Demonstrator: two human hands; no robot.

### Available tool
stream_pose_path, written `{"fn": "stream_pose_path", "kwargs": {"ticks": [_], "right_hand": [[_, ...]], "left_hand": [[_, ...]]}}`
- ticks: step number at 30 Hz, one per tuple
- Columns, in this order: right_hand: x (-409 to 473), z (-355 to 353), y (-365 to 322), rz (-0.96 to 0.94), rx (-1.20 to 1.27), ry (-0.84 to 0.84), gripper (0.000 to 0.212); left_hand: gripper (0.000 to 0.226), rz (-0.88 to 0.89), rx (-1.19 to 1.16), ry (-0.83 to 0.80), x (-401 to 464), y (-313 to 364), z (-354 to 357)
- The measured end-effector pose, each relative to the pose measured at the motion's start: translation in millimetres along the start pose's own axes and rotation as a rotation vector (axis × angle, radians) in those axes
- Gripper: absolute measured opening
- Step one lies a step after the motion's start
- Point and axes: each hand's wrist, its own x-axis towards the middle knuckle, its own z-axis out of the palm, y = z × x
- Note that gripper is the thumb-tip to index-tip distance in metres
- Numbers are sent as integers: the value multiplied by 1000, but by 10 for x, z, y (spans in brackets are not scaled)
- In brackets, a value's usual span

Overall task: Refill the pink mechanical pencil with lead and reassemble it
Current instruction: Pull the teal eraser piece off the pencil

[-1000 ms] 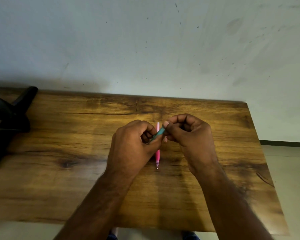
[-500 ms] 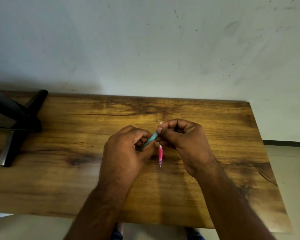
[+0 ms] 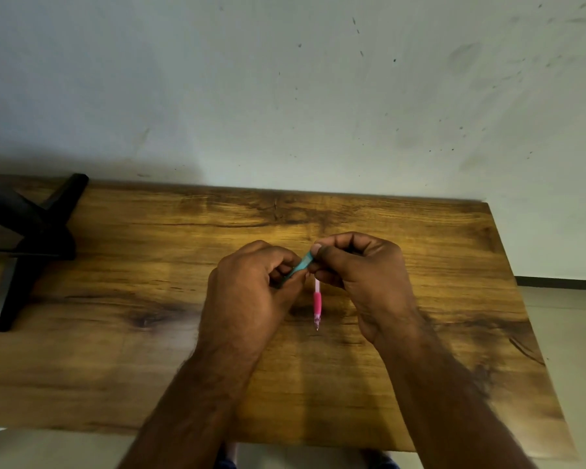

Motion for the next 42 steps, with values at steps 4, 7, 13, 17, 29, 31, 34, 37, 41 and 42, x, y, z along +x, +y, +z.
{"fn": "stream_pose_path", "kwargs": {"ticks": [4,7,13,17,29,31,34,37,41,42], "right_hand": [[-13,50,9,-11,-4,33,7],[14,10,4,-18,8,82,8],[28,53,156,-179,-394,86,8],[-32,189,315,-429,-900,26,15],[8,229,433,-688,-1146,71,11],[40,199,408,-633,-1060,93,11],[90,133,263,-317,-513,132,7],[72,84,103,-48,-81,-6,10],[23,74,71,63,92,-169,17],[21,73,72,67,103,-172,18]], "left_hand": [[19,-12,0,3,4,-38,-1],[17,-30,-14,8,-4,-92,-11],[19,-49,-28,49,22,-156,-72],[18,-44,-37,61,48,-174,-93],[18,-64,-64,36,82,-212,-123],[18,-65,-59,27,78,-218,-140],[20,-63,-48,12,79,-213,-160],[21,-46,-39,-4,86,-184,-171],[22,3,-3,-37,107,-174,-168],[23,11,-4,-43,115,-181,-162]]}}
